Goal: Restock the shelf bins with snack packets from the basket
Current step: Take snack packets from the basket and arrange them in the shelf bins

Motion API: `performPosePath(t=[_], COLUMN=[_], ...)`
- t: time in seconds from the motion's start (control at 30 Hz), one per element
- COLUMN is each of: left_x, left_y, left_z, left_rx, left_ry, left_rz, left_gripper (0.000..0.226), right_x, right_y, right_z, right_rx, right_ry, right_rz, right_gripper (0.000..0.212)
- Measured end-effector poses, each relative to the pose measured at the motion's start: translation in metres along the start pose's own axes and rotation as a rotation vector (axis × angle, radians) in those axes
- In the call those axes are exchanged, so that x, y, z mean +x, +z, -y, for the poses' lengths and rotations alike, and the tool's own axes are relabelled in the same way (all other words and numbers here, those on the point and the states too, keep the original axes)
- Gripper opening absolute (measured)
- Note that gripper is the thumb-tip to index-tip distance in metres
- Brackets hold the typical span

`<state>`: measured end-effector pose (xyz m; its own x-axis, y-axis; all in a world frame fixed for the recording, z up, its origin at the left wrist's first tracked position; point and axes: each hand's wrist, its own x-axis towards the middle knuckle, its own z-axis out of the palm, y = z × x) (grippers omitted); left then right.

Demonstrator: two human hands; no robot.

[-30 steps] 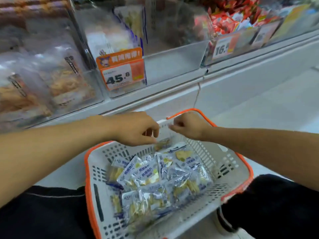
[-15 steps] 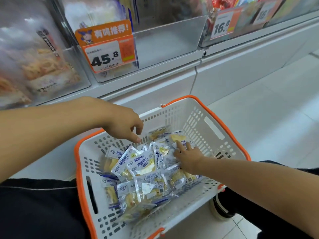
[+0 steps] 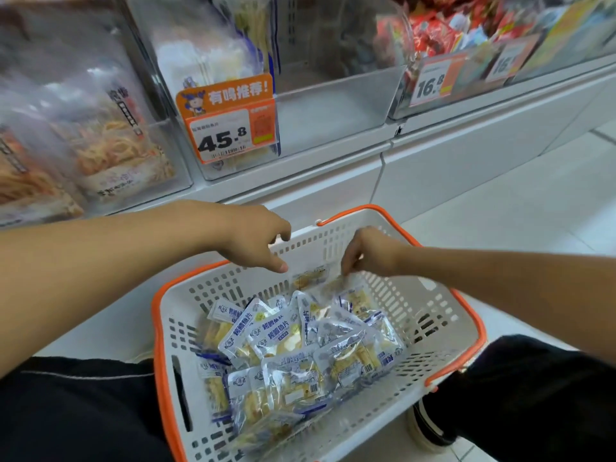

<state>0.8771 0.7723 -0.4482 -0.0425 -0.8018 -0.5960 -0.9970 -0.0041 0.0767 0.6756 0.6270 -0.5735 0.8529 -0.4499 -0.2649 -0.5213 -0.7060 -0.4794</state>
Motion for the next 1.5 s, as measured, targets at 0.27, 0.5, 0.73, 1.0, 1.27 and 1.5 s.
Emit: performPosePath(t=[0.27,0.5,0.73,1.0,1.27,1.5], left_x=[-0.012,-0.026,-0.037,-0.041,-0.030,-0.024], left_y=[-0.021,-0.052,-0.071,-0.097,-0.097,-0.097], left_z=[-0.005,-0.024,-0.017,0.047,0.072,0.073], left_rx=[-0.966,-1.357,-1.172,-0.650,-0.497,-0.431], left_ry=[0.260,0.285,0.188,-0.122,-0.238,-0.308], left_rz=[0.067,-0.439,-0.967,-1.557,-1.396,-1.397], left_gripper=[0.087,0.017,0.020,0.015,0.026,0.023], right_x=[-0.069,-0.060,-0.050,0.029,0.166,0.230], right_y=[-0.157,-0.190,-0.200,-0.260,-0.272,-0.255], right_z=[0.091,0.097,0.099,0.095,0.107,0.096], right_rx=[0.911,1.283,0.942,0.533,0.364,0.259], right_ry=[-0.336,-0.056,-0.085,-0.235,-0.043,0.042], right_rz=[-0.104,-0.204,-0.331,-0.811,-0.525,-0.631], right_gripper=[0.039,0.008,0.023,0.010,0.033,0.045])
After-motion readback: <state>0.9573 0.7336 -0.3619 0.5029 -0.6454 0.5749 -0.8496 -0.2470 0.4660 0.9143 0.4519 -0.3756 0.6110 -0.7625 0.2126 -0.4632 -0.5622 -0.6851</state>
